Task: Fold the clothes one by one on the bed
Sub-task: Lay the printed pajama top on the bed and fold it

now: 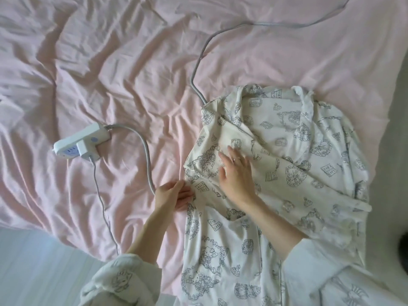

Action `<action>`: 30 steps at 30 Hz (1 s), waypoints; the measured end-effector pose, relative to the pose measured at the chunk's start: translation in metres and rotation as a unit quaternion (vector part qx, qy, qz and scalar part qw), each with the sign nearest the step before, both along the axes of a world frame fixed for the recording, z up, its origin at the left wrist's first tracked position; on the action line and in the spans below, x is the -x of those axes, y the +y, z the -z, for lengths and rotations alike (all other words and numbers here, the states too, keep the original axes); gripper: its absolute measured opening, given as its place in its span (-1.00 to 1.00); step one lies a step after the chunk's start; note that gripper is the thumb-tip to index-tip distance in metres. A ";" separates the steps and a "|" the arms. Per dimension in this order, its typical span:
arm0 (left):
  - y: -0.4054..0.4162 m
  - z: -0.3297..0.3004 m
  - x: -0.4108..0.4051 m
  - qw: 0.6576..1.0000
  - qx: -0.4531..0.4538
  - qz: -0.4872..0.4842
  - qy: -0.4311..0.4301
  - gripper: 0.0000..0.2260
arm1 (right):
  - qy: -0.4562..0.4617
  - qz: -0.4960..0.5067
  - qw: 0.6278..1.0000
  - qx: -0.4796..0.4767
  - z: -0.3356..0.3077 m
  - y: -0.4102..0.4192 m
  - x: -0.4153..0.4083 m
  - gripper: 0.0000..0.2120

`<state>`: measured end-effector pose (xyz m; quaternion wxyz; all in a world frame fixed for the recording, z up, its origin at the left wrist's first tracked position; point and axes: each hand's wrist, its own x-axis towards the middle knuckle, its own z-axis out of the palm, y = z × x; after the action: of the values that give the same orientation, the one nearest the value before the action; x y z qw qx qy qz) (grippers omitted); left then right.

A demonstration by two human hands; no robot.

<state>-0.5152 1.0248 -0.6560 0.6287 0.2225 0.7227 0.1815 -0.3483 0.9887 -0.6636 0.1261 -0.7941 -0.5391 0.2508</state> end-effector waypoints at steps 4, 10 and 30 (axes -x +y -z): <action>-0.022 -0.009 0.012 0.992 -0.128 -0.004 -0.002 -0.93 | -0.016 0.007 0.999 -0.039 -0.001 -0.059 0.024 -0.59; -0.090 0.003 0.050 0.980 -0.156 0.116 0.041 -0.93 | -0.045 0.005 0.994 -0.095 -0.006 -0.119 0.050 -0.66; -0.204 0.013 0.083 0.969 -0.080 0.224 0.066 -0.85 | -0.048 -0.007 0.999 0.021 -0.008 -0.287 0.101 -0.49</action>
<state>-0.5981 0.8212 -0.6689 0.5841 0.4399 0.6777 0.0783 -0.4491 0.7014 -0.6558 0.0815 -0.8042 -0.5443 0.2242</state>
